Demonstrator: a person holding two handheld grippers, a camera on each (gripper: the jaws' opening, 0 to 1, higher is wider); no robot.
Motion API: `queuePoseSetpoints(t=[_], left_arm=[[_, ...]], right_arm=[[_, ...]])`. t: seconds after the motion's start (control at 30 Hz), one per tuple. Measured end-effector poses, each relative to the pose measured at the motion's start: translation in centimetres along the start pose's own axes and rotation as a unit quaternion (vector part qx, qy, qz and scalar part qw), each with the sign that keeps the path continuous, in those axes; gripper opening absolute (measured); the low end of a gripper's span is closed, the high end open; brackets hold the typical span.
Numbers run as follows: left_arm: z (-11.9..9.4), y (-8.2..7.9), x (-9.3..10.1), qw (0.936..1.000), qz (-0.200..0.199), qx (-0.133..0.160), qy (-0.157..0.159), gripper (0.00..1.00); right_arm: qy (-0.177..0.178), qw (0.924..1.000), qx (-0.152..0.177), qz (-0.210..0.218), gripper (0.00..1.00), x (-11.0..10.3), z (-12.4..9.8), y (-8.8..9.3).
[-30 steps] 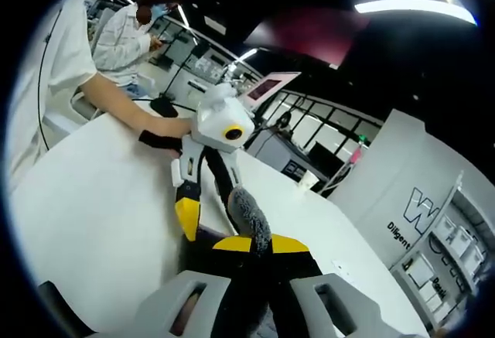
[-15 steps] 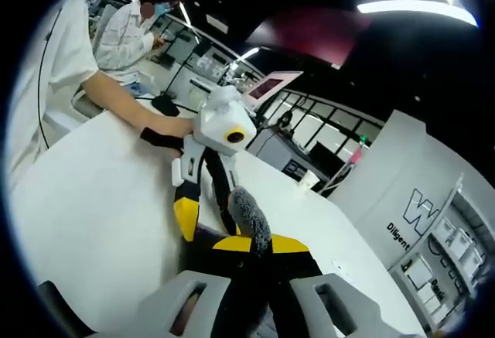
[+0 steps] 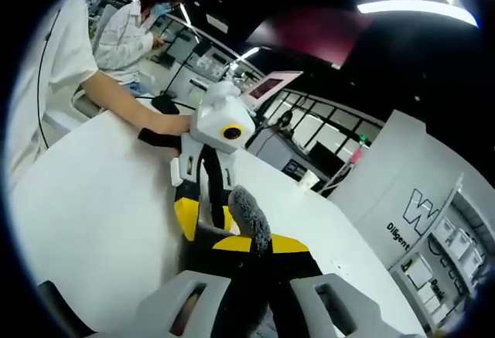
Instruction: Open the folded towel by lifting each exposed corner and separating the folded layers until the towel lies flat within the target outline without major curled edges
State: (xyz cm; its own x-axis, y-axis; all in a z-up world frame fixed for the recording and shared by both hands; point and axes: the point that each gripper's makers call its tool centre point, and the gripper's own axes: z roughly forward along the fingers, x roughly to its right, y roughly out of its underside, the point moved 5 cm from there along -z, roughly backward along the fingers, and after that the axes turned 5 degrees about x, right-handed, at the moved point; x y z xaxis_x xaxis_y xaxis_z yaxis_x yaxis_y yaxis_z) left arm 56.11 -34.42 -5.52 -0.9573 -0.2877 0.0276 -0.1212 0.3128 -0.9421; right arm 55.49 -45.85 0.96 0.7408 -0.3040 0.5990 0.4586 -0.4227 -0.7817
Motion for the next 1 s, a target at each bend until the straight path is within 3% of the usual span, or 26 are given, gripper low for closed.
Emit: queuePoseSetpoints(t=[0.63,0.87,1.0], left_arm=[[0.14,-0.05,0.74,0.9997,-0.001,-0.003,0.023,0.04],[0.1,0.02,0.66,0.9995,-0.018,0.002,0.027,0.03],[0.09,-0.05,0.64,0.9998,-0.001,0.0,0.022,0.03]], right_arm=[[0.007,1.0,0.004,0.001,0.0,0.42,-0.25,-0.12],[0.018,0.9997,0.012,-0.007,0.0,0.72,-0.58,-0.49],[0.023,0.9996,0.015,-0.003,0.0,0.92,-0.75,-0.49]])
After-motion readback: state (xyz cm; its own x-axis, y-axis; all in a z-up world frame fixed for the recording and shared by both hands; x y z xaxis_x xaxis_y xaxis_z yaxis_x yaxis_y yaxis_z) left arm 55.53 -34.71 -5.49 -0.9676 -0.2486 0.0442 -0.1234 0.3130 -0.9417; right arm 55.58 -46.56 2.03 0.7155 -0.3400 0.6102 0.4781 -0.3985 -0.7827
